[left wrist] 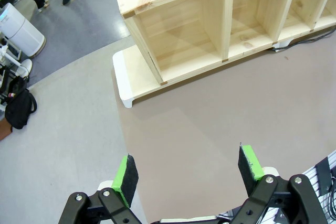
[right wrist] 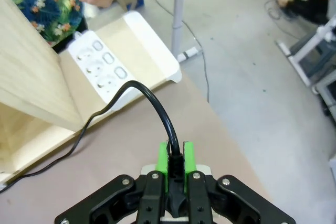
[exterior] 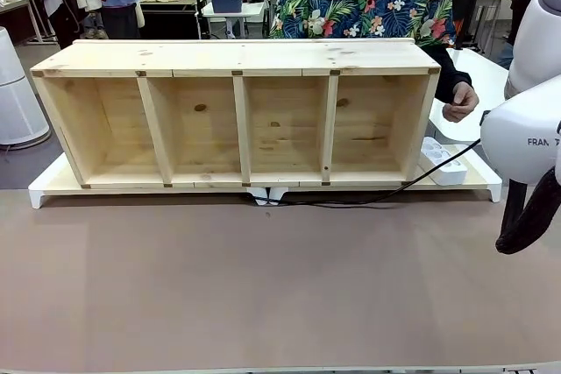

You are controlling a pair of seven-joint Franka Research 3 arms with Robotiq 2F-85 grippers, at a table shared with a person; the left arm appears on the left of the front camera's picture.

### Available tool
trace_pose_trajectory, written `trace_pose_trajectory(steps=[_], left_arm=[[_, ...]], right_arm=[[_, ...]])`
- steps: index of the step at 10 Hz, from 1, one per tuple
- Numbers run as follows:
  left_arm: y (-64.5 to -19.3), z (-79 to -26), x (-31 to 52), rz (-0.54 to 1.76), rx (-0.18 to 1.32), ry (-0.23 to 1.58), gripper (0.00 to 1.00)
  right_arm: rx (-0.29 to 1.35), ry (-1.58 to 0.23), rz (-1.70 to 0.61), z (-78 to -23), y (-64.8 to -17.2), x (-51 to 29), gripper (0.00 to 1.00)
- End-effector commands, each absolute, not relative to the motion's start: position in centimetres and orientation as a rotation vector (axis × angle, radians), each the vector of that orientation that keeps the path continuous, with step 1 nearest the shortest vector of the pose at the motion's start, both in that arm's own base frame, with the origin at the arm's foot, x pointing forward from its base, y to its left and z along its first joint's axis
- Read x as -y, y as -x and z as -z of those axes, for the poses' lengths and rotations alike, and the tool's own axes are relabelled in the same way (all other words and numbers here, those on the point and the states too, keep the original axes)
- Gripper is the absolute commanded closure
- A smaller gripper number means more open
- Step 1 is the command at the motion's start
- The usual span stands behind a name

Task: Perform cable management.
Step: Pull the grasped Power Cable to the location of the Power Strip.

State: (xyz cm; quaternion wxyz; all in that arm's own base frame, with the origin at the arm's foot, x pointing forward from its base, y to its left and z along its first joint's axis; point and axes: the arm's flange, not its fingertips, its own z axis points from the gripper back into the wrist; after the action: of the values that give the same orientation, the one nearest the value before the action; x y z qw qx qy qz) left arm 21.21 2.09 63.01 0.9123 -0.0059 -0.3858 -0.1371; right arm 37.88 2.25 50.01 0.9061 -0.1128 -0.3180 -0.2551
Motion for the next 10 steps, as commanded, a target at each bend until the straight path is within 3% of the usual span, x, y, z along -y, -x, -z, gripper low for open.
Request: trace_pose_trajectory(steps=[1,7,10], left_arm=[[-21.2,-63.0,-2.2,0.278,0.795,0.015,0.00],[-21.2,-63.0,-2.2,0.278,0.795,0.015,0.00],[-21.2,-63.0,-2.2,0.278,0.795,0.015,0.00]], right_arm=[[0.694,0.118,0.329,-50.8,-39.3,-1.0,0.86],[0.713,0.013,0.097,-52.1,-43.0,0.6,0.86],[0.742,0.018,0.103,-51.4,-45.3,0.6,0.86]])
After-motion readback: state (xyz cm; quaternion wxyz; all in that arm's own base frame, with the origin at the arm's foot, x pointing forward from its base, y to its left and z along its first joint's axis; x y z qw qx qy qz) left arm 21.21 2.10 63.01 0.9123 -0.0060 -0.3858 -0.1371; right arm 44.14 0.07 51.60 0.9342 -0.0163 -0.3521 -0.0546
